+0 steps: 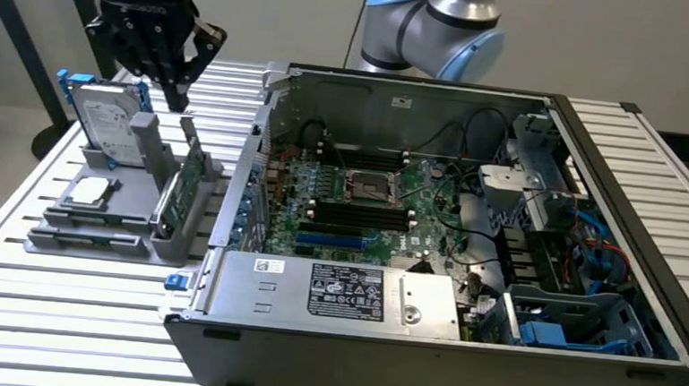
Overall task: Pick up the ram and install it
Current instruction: 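Reach for the ram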
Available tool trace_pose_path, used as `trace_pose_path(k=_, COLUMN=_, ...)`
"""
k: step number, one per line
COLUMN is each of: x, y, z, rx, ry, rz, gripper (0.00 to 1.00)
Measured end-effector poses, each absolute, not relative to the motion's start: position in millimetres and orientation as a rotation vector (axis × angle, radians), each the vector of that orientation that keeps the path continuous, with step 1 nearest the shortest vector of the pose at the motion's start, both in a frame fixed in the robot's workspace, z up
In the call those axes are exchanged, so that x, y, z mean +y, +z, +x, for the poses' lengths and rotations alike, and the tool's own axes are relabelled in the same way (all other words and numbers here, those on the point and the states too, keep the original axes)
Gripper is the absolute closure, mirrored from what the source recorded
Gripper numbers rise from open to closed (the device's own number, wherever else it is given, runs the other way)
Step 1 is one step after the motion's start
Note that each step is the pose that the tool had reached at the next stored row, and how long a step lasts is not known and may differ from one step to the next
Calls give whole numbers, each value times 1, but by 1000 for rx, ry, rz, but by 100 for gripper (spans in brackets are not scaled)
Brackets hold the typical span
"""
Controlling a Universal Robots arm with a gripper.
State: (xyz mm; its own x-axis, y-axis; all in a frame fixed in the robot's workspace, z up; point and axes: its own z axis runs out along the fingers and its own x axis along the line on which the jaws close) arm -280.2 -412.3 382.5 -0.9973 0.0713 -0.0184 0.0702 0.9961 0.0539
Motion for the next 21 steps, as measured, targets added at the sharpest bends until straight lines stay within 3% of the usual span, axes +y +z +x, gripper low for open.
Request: trace_pose_path(k=21, x=-413, y=363, z=-376, rx=3121, ry=50, rz=110, gripper=89)
